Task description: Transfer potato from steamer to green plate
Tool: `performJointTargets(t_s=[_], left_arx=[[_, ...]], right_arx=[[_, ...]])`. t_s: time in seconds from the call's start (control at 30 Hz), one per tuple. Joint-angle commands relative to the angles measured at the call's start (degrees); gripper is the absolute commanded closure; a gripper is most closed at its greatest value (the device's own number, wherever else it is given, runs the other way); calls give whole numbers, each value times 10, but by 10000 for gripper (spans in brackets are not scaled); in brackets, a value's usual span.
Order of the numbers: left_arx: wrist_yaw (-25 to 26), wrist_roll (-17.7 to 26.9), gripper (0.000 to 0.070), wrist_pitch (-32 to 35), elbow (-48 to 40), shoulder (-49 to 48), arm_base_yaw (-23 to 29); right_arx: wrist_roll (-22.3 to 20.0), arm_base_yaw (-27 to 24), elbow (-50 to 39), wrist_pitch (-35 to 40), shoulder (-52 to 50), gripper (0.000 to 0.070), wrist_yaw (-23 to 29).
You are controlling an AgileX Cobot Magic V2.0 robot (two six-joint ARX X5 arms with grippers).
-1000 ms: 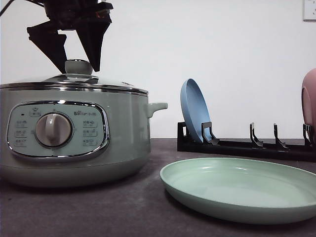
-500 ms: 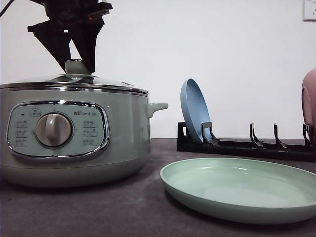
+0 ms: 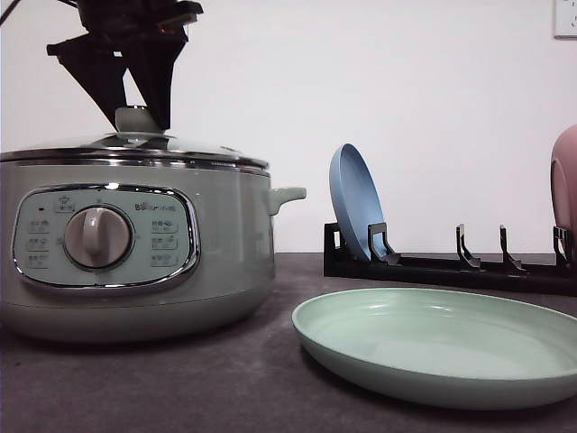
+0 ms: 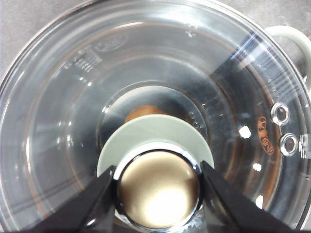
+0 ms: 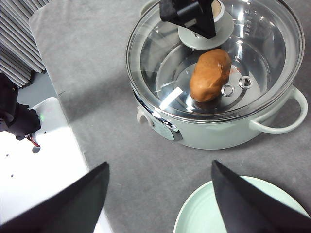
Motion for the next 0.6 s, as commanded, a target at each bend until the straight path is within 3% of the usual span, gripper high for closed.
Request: performJointTargets(t_s=[0.0, 0.2, 0.33, 0.57], left_arx=[[3, -8, 697, 7, 33, -26, 1], [0, -9, 697, 9, 34, -66, 17], [-36, -9, 697, 5, 34, -94, 36], [-74, -8, 697, -16, 34, -132, 104]], right_arx=[[-5, 3, 9, 3, 6, 284, 2], [-5, 3, 9, 3, 6, 284, 2], [-5, 3, 9, 3, 6, 284, 1], [-5, 3, 9, 4, 6, 284, 2]])
